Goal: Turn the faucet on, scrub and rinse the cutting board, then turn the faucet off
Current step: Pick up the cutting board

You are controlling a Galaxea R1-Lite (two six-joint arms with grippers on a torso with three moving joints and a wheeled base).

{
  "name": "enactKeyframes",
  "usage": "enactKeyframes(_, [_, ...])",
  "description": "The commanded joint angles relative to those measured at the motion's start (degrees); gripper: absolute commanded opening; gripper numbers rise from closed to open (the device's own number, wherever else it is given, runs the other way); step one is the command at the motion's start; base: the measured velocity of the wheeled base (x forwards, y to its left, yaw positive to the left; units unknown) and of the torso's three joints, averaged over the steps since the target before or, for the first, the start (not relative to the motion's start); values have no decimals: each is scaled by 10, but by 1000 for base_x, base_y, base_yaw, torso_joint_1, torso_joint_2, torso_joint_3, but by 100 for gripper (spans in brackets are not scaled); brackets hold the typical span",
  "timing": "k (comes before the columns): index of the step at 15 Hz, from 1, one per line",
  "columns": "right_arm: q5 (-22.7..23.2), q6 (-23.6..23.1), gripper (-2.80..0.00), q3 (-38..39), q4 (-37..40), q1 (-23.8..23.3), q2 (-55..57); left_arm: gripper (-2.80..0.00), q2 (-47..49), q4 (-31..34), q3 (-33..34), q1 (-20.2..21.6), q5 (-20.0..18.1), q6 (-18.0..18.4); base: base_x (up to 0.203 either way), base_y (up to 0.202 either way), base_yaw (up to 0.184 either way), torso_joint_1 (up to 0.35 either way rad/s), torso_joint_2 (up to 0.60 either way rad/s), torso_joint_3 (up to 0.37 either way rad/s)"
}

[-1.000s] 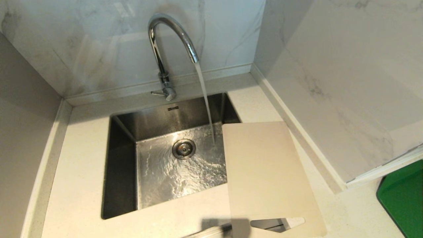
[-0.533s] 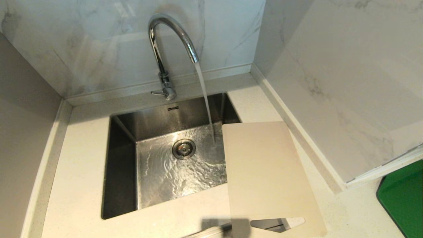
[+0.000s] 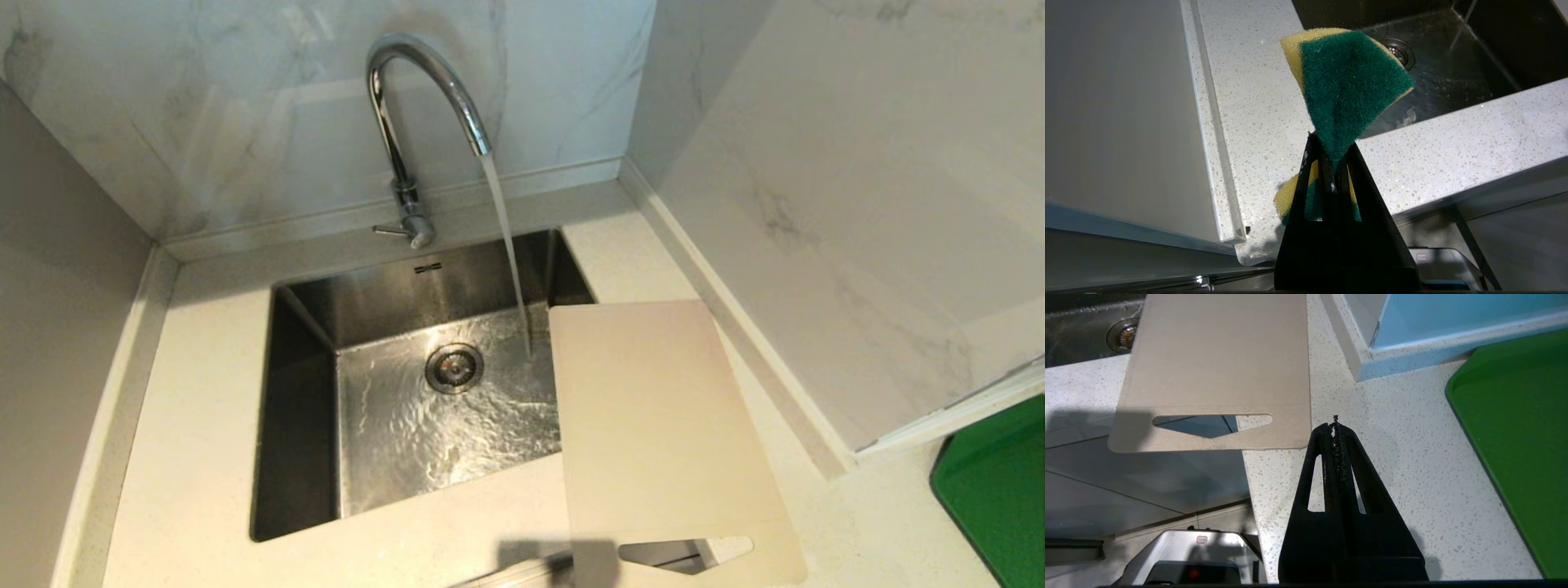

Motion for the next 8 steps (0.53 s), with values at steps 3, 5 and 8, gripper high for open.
enactKeyframes(3, [31,-2,-280,-120,28,0,116,-280,1,0,1,0,0,-1,0,0,0,0,0,0])
enactKeyframes(5, [46,-3,-280,-205,30,0,189,-280,1,0,1,0,0,-1,0,0,0,0,0,0])
enactKeyframes(8, [68,-4,-280,-306,34,0,298,-280,1,0,1,0,0,-2,0,0,0,0,0,0])
